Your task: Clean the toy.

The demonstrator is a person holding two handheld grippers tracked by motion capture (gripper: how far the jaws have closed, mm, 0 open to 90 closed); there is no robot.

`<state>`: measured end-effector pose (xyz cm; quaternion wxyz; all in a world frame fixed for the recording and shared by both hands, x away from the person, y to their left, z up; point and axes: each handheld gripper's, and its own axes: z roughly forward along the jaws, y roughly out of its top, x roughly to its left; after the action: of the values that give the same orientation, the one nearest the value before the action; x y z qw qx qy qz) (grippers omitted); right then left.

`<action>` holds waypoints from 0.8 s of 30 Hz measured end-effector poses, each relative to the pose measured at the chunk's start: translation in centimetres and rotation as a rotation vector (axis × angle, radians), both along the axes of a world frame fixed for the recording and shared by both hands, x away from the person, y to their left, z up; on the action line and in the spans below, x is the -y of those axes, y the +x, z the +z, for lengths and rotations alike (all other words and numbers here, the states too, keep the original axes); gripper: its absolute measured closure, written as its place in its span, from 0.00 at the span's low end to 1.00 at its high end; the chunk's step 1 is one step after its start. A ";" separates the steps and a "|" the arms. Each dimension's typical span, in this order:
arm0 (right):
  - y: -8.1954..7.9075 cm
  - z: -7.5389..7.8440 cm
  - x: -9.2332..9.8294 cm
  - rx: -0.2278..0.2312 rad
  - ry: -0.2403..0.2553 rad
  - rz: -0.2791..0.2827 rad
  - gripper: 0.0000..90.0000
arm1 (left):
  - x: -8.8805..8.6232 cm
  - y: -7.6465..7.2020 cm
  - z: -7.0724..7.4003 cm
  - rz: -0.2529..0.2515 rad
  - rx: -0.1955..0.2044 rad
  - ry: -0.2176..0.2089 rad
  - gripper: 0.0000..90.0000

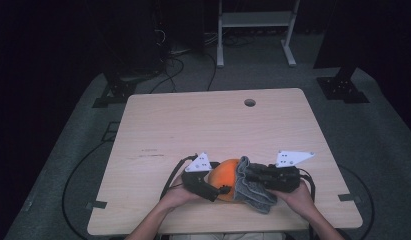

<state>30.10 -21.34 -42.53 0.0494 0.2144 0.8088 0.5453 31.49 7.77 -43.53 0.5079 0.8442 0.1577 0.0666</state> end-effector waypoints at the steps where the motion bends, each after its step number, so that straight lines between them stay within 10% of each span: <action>1: -0.2 0.1 0.0 0.000 -0.003 0.001 0.86 | 0.0 0.0 0.0 0.000 0.000 0.000 0.24; 8: 0.5 1.7 1.1 0.049 0.081 -0.034 0.86 | 0.1 -0.6 1.1 0.009 0.225 -0.023 0.40; 13: 2.0 1.7 0.3 0.032 0.062 -0.034 0.86 | -0.3 -0.3 0.7 0.004 0.205 -0.020 0.34; 18: 2.1 0.8 -1.7 -0.003 0.043 0.017 0.86 | -0.9 0.6 0.4 0.036 0.060 -0.023 0.13; 24: 1.3 0.3 -0.7 -0.005 0.024 0.009 0.86 | -1.1 0.1 0.1 0.020 0.083 -0.014 0.23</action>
<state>31.44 -20.67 -42.26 0.0423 0.2125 0.8033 0.5548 31.56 8.82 -43.44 0.5192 0.8356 0.1452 0.1057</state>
